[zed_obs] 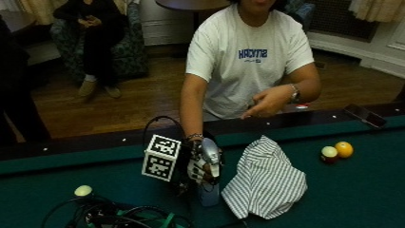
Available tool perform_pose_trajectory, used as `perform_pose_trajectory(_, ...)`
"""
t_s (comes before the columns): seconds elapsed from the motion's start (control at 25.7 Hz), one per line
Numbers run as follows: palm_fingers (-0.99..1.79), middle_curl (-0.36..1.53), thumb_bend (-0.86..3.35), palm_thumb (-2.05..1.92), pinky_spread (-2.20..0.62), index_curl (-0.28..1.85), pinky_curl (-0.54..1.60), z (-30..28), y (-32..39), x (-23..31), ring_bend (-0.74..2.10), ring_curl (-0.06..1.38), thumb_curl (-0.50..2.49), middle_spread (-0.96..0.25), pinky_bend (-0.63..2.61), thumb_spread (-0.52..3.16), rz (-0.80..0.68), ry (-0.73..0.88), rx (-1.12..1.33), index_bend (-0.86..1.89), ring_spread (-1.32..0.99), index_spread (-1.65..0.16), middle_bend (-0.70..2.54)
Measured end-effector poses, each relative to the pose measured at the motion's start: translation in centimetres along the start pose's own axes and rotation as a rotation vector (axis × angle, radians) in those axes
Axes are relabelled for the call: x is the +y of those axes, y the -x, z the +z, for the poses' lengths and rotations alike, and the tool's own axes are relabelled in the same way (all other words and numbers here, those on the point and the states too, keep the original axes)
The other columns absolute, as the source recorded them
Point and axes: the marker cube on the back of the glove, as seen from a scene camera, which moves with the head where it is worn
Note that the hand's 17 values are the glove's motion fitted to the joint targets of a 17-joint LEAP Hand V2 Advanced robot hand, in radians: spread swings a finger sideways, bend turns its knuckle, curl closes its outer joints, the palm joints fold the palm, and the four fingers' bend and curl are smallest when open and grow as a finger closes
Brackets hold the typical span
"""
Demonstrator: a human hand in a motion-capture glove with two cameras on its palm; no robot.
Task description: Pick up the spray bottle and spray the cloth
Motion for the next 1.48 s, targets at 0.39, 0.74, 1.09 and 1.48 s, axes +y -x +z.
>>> perform_pose_trajectory(0.39,1.42,0.56,-0.01,0.93,-0.28,0.46,0.40,-1.0,1.1,1.1,0.79,0.46,0.63,-0.17,0.48,0.56,-0.042,0.059,-0.002,0.46,-0.18,-0.24,0.68)
perform_pose_trajectory(0.74,1.40,0.56,-0.02,0.94,-0.29,0.50,0.41,-5.1,10.5,3.7,0.80,0.47,0.68,-0.18,0.49,0.47,-0.167,0.228,0.002,0.46,-0.18,-0.23,0.70)
perform_pose_trajectory(1.09,1.39,0.57,-0.02,0.94,-0.29,0.52,0.41,-7.9,20.6,3.4,0.80,0.48,0.72,-0.18,0.49,0.43,-0.160,0.412,0.044,0.45,-0.19,-0.23,0.71)
perform_pose_trajectory(1.48,1.39,0.57,-0.03,0.95,-0.29,0.54,0.42,-7.7,25.7,-0.5,0.80,0.48,0.75,-0.19,0.49,0.40,-0.015,0.512,0.191,0.44,-0.19,-0.24,0.71)
